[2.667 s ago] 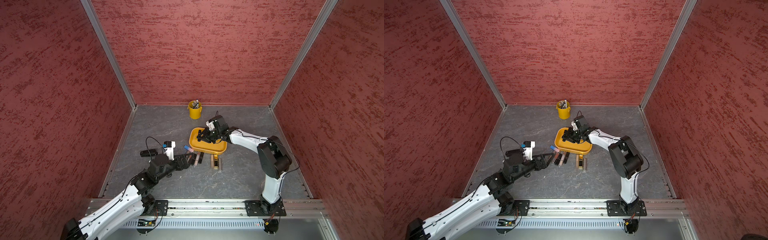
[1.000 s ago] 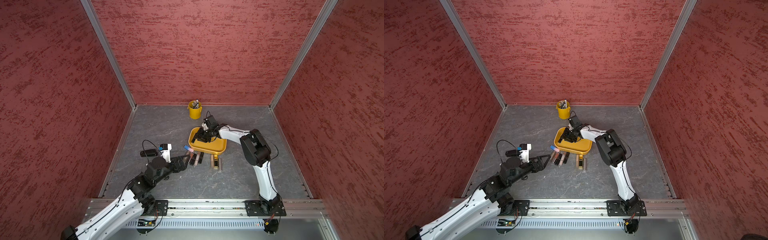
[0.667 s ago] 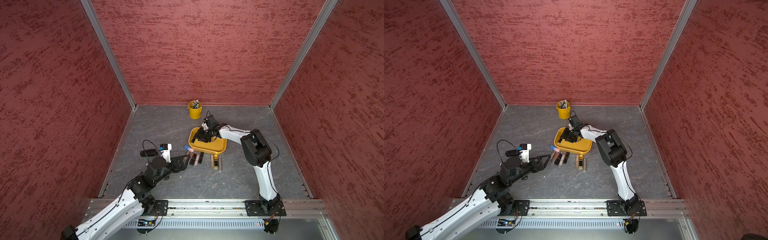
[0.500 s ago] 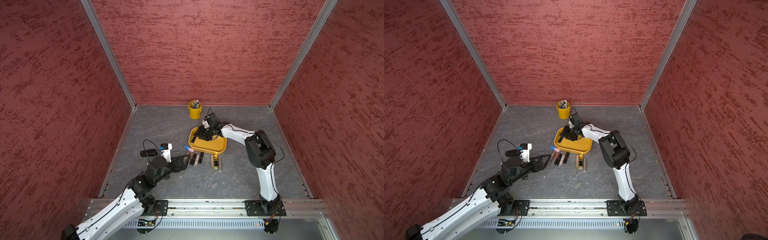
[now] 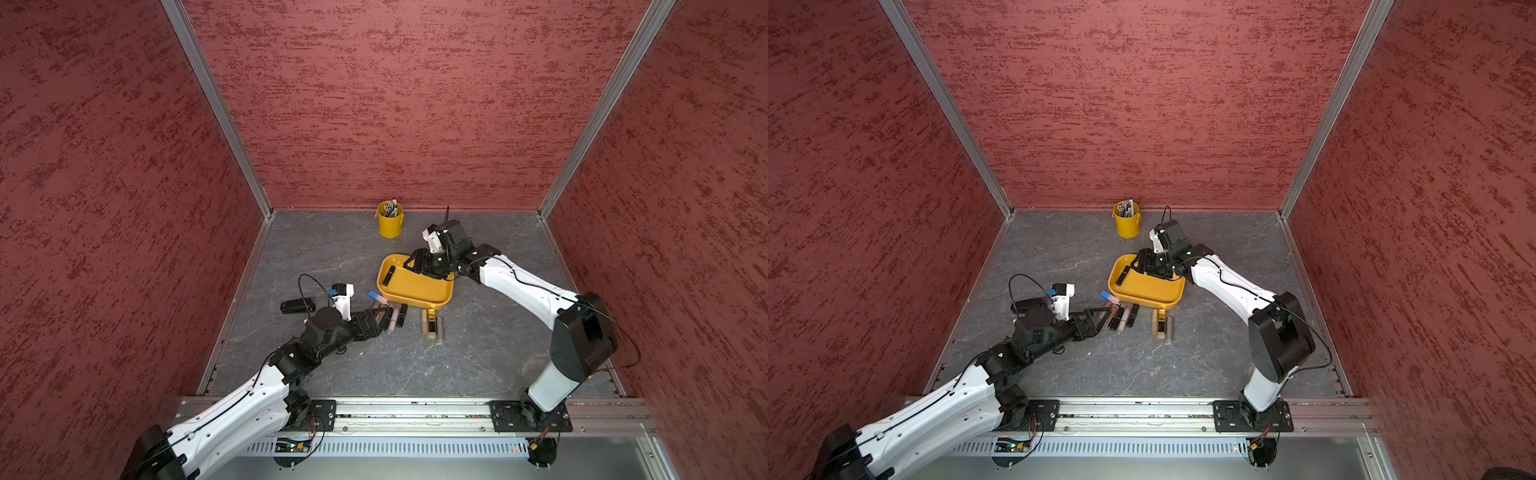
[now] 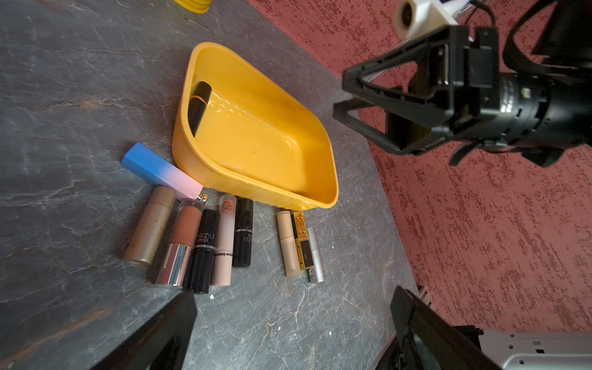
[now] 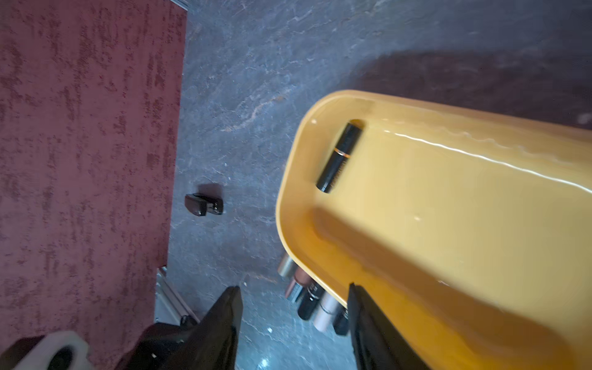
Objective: Put the lipstick into the storage box
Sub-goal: Place the lipstick in the storage box, then pick up the lipstick at the center of the board.
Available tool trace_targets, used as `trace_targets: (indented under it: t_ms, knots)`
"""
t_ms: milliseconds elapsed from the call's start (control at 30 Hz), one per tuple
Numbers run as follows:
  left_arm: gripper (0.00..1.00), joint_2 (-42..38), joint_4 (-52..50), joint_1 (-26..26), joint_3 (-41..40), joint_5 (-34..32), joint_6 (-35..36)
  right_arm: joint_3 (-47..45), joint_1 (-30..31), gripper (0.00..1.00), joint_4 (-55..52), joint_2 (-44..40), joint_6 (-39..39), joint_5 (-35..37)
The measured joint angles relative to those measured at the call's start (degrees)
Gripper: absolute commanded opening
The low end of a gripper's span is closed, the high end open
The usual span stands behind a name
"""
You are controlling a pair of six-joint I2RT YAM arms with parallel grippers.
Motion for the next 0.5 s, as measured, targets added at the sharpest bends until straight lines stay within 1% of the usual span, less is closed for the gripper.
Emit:
trace_targets:
  t_ms: [133,300,400,500]
  knots:
    - [1.00,4.4,1.2,-1.0,0.6,1.0,0.4,-7.0,0.0,0.59,-4.9,-8.8,-2.3,3.9]
    - [1.00,8.9,2.0,-3.7,1.9,1.2,1.7,-17.5,0.0,0.59,-9.9,-19.3,-2.8,8.0]
    - [1.00,10.5,2.5,-4.6,2.4,1.2,2.3,-23.6,0.5,0.60,-12.6,-23.1,-2.3,10.2]
    - [1.00,12.1,3.0,-5.0,3.0,1.1,2.6,-27.7,1.3,0.60,-14.9,-24.3,-1.8,12.3]
